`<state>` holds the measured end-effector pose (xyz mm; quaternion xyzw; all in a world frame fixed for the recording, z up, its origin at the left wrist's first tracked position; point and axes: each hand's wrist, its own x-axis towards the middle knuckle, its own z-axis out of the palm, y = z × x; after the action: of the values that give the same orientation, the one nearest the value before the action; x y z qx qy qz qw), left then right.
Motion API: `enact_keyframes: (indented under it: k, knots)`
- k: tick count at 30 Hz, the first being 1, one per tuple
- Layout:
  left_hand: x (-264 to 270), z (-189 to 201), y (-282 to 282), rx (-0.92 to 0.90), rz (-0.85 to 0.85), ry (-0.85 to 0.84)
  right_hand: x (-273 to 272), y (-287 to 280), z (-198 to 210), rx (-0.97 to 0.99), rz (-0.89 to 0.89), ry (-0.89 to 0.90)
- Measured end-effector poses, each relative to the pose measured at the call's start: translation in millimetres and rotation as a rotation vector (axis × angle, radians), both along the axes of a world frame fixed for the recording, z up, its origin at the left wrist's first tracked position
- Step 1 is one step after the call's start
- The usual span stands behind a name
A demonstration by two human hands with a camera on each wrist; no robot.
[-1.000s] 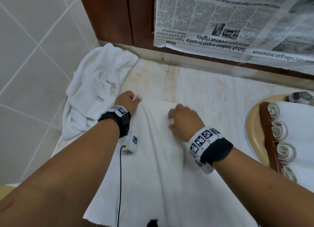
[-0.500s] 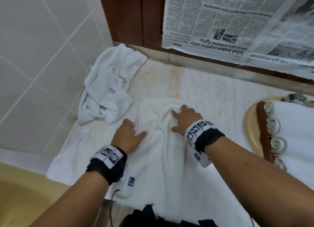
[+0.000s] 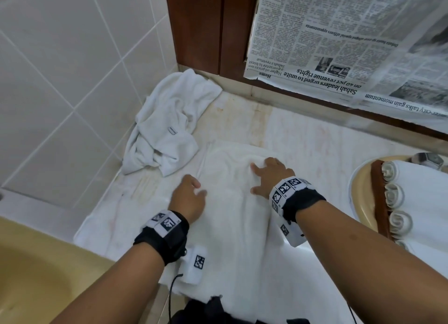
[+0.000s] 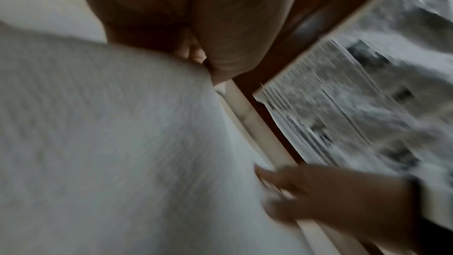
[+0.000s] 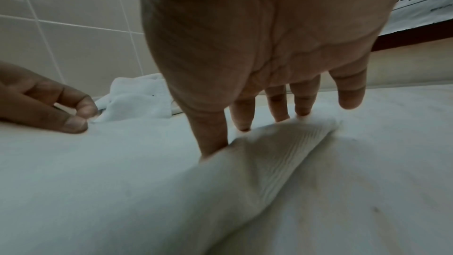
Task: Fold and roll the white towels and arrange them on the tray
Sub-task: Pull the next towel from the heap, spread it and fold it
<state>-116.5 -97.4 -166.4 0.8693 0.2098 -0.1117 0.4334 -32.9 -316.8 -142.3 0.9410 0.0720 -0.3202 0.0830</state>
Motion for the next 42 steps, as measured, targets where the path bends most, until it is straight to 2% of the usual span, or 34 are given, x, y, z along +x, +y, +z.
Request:
enact_keyframes:
  k: [2,3,8,11,14,16,19,20,23,27,30,33,35,37,39,42]
  knots:
    - [7,1,16,0.036,0.128,-0.092,3,-1,0,0.014,-0.007,0.016]
    - [8,0,23,0.060,0.134,-0.105,5,-2,0,0.022,-0.007,0.019]
    - [-1,-14,25,0.200,-0.107,-0.027,10,-6,-6,0.044,0.010,0.029]
    - [0,-15,23,0.270,-0.146,-0.068,11,-8,-10,0.053,0.009,0.047]
    - [3,-10,21,0.389,-0.211,-0.002,14,-9,-10,0.055,0.009,0.062]
    - [3,-8,14,0.537,-0.310,-0.019,16,-9,-8,0.061,0.005,0.068]
    - [8,-1,-9,0.716,-0.646,-0.220,17,-13,-10,0.084,-0.008,0.056]
    - [10,-1,-19,0.718,-0.775,-0.253,18,-16,-10,0.091,-0.016,0.048]
    - [15,-3,-43,0.674,-1.048,-0.087,26,-28,-9,0.090,-0.035,0.034]
    - [39,1,-59,0.717,-1.107,0.013,55,-40,-8,0.073,-0.052,-0.015]
    - [67,7,-70,0.791,-1.174,0.122,61,-45,-10,0.131,-0.084,-0.178]
    - [96,7,-78,0.845,-1.205,0.153,36,-46,-7,0.333,-0.152,-0.421]
    - [115,6,-84,0.867,-1.213,0.155,8,-40,0,0.406,-0.157,-0.486]
    - [137,8,-91,0.883,-1.231,0.163,-21,-32,5,0.420,-0.096,-0.458]
    - [161,9,-97,0.901,-1.257,0.182,-48,-25,2,0.397,0.006,-0.330]
    - [195,14,-114,0.957,-1.337,0.209,-67,-25,-13,0.341,-0.065,-0.172]
